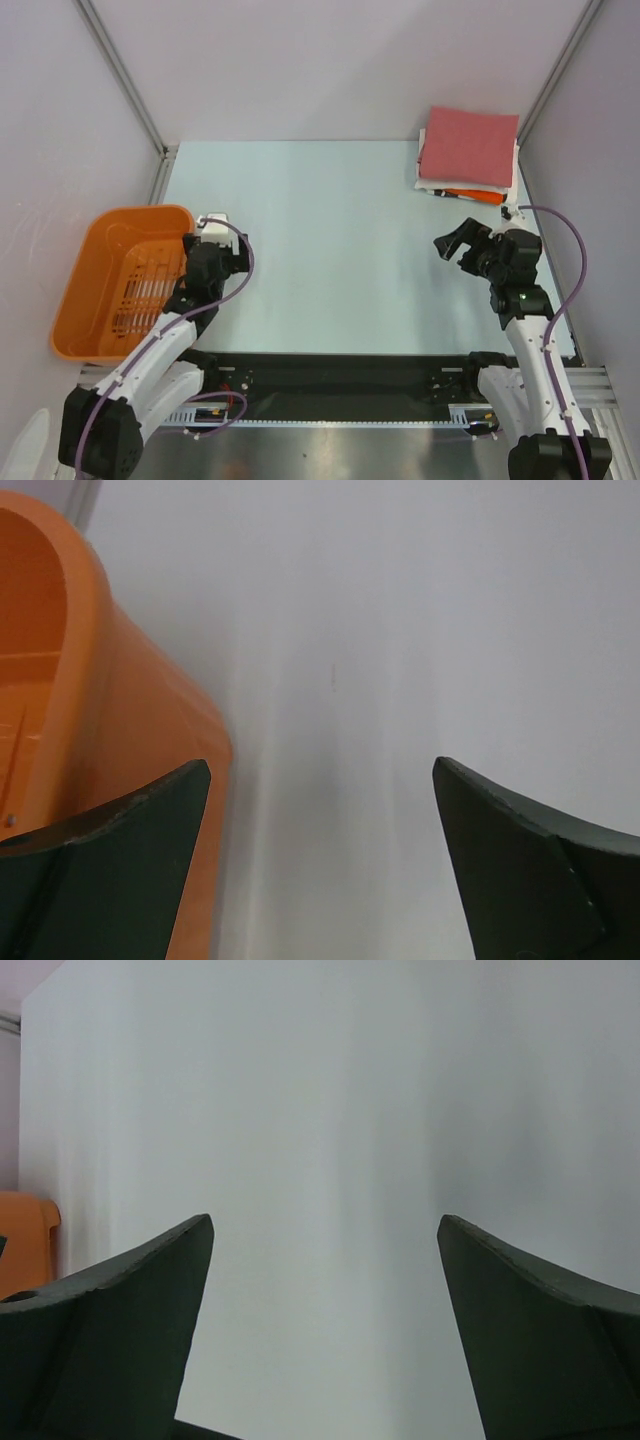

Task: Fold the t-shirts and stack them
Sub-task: Reset both grippers

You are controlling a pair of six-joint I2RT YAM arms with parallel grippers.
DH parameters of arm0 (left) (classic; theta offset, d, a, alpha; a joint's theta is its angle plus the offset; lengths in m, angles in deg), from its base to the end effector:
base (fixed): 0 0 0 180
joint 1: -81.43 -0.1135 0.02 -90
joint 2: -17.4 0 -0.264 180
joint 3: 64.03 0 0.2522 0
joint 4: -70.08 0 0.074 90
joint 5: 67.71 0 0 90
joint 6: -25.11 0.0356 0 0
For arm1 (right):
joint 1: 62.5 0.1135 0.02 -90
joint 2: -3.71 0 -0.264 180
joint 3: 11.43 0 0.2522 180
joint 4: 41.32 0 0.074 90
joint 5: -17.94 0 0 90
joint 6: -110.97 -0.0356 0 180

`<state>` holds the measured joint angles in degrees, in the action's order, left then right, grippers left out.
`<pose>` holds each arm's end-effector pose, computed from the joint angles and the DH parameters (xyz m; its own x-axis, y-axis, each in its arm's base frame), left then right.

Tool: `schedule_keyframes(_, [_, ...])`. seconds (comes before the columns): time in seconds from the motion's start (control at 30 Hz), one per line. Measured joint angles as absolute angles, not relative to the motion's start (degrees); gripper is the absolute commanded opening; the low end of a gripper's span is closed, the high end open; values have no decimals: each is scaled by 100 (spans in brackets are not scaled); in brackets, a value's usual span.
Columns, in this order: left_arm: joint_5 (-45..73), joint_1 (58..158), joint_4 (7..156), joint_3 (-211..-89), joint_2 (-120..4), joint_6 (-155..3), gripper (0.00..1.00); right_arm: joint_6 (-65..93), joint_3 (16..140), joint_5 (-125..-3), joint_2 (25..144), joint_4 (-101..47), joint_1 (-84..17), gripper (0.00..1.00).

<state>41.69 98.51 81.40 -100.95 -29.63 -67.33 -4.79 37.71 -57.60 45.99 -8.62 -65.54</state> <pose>0.1836 -0.0441 0.2231 -0.3481 0.0650 -0.9352 -0.0334 0.9961 0.0816 0.1729 -0.0003 0.2740 -0.4672 0.4462 -0.7633 0.0333 0.8716 0.4892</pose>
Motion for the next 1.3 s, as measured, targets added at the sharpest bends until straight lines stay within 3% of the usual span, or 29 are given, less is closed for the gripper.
schedule_keyframes(0.2, [3738,9016,6529,-9735,-3808,-6599,97,-512,3467,-5600,4514,-1058,-6517,100])
schedule_keyframes(0.4, [3336,8835,4431,-9245,-4838,-6564,97,-555,3240,-5620,4614,-1205,-6517,100])
schedule_keyframes(0.6, [2775,8688,2667,-8565,-5673,-6372,93,-767,3240,-6426,4927,-1290,-6491,100])
schedule_keyframes(0.73, [2521,8634,2265,-8561,-5883,-6298,100,-794,3257,-7264,5174,-1290,-6471,100])
schedule_keyframes(0.9, [2445,8631,2130,-8561,-5900,-6285,100,-199,3222,-7987,5384,-1688,-6347,100])
schedule_keyframes(1.13, [2445,8631,2103,-8561,-5900,-6283,100,734,1721,-8300,5069,-4077,-6137,100])
schedule_keyframes(1.3, [2445,8631,2092,-8563,-5902,-6280,100,1187,1279,-8262,6068,-5657,-6203,100])
